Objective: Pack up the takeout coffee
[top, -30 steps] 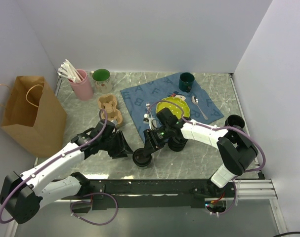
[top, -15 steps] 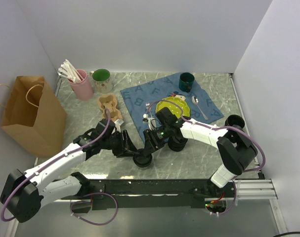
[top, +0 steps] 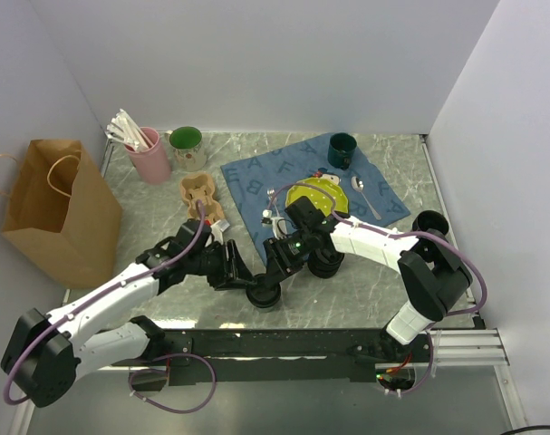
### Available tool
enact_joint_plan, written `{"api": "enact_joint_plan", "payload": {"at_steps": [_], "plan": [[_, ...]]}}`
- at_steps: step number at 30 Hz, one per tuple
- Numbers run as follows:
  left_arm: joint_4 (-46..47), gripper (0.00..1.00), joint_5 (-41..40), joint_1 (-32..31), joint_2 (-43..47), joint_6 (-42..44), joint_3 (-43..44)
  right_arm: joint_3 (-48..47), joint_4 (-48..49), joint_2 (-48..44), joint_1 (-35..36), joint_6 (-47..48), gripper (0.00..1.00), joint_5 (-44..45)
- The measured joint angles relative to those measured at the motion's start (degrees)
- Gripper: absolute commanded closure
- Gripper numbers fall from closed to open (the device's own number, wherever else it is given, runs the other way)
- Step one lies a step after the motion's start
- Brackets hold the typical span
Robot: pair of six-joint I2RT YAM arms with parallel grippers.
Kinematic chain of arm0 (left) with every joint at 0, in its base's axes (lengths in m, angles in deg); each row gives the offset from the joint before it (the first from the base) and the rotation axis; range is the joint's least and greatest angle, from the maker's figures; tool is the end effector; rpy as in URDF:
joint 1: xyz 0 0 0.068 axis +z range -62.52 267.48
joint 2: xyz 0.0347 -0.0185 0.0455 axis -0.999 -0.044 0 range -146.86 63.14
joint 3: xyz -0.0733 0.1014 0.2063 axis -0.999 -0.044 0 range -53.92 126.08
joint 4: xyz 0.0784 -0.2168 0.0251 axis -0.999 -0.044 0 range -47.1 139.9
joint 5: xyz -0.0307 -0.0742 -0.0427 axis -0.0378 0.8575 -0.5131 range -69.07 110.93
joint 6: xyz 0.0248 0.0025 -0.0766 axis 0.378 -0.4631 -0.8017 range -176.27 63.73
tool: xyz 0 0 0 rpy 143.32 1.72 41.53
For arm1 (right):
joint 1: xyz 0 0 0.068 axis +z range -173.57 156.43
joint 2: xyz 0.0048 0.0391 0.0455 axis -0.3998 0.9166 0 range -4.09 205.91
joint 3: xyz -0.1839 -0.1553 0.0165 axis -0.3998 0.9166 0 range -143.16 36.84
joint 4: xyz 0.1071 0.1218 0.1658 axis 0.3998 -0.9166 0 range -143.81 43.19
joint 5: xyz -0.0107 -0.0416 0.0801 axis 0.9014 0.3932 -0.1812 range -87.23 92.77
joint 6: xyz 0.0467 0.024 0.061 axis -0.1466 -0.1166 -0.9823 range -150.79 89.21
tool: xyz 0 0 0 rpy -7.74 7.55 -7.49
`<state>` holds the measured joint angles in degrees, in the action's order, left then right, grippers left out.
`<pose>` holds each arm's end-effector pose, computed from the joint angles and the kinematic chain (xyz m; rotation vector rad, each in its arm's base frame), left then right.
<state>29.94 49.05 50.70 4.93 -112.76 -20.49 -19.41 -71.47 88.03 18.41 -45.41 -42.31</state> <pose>0.1510 -0.1539 0.1799 -0.1818 2.6656 -1.2621 0.1879 0.2354 0.1611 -0.9427 2.6028 1.3486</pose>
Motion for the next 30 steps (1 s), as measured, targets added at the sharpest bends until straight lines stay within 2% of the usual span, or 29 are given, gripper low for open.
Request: {"api": "enact_joint_plan", "payload": {"at_steps": [14,30], "plan": [[-12.33,0.46,-4.63,-0.50,-5.11,6.69,8.00,-0.63,-0.92,0.09,0.15,0.76,0.49,0.57],[-2.64,0.45,2.23,-0.59,-6.19,4.87,1.66,-0.70,-0.87,0.07,0.20,0.76,0.49,0.83]]}}
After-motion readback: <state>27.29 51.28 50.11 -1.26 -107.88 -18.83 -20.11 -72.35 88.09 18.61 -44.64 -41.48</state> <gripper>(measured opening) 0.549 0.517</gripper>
